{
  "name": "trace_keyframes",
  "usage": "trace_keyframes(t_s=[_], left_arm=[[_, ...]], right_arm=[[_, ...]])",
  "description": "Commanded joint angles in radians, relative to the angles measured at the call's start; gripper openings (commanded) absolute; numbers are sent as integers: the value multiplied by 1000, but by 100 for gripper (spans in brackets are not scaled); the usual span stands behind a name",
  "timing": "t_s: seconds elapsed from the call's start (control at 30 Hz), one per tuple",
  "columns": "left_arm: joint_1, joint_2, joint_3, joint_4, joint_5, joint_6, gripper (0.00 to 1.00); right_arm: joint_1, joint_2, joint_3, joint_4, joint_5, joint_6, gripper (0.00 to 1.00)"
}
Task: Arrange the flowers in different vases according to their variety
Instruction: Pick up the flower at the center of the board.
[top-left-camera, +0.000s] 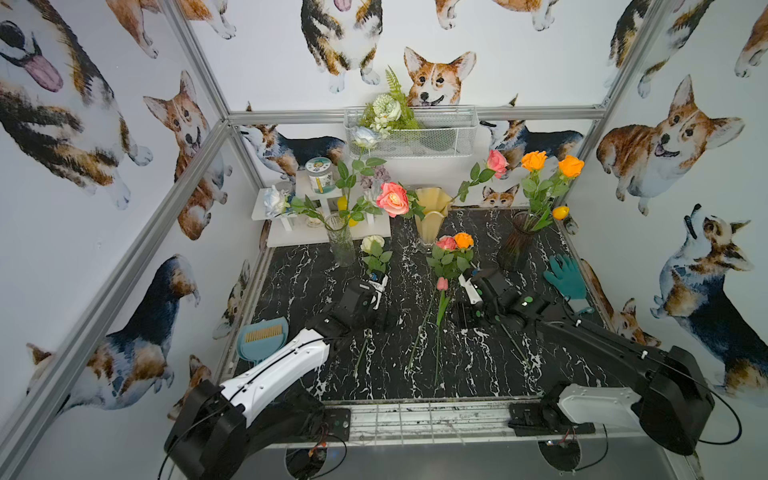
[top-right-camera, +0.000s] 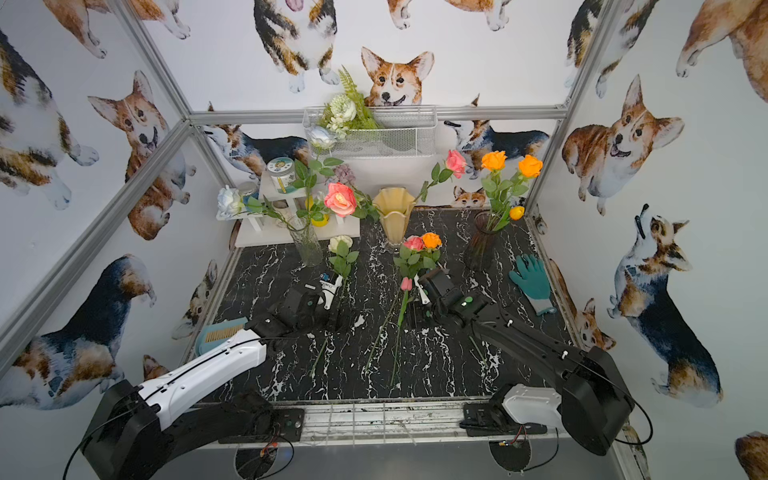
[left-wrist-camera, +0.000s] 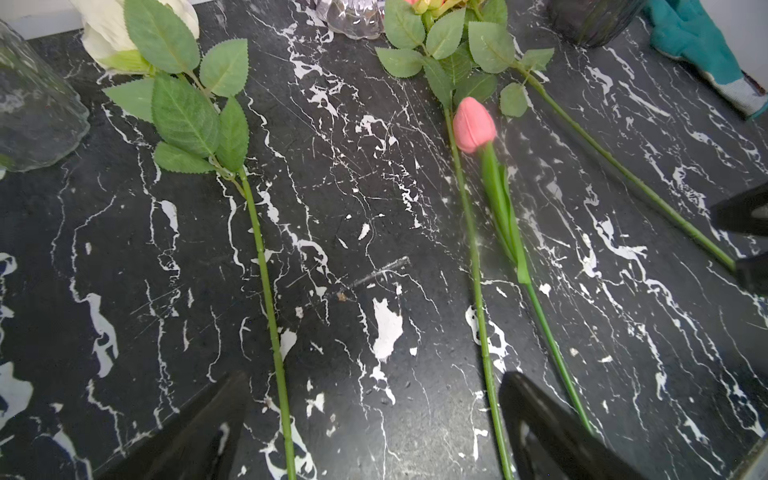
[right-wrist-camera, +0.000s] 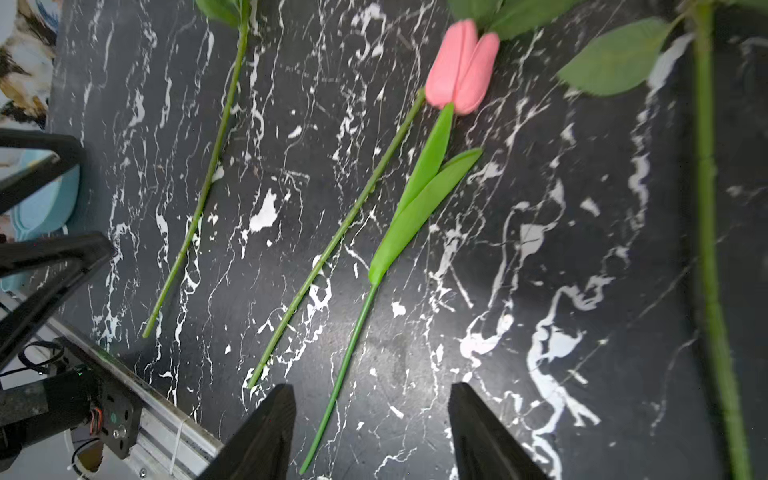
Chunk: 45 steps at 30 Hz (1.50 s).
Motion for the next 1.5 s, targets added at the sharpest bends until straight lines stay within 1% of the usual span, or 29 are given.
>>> trace_keyframes(t_s=[0.0,0.2,0.37,0.53,0.6,0.9,1.13,1.33,1.47], left_arm=[[2,6,11,-18,-18,0,100],[7,19,18,-42,-35,-4,100],[23,24,23,-52,-42,-10,100],[30,28,26,-58,-39,-10,100],[32,27,27,-60,-38,-12,100],[38,26,27,-65,-40,-15,100],[41,28,26,-70,-42,-18,100],[41,29,26,-71,-42,-21,100],[42,37,30,-70,-40,-21,100]], right_arm=[[45,39,14,-8,75,94,65],[134,153,39,-5,140,238,65],[175,241,68,0,186,320,64],[187,318,95,-6,225,351,64],[188,345,105,-4,237,354,60],[196,455,150,-5,264,326,56],[197,488,127,-20,264,315,41],[197,504,77,-13,219,316,30],[197,545,73,1,189,297,22]])
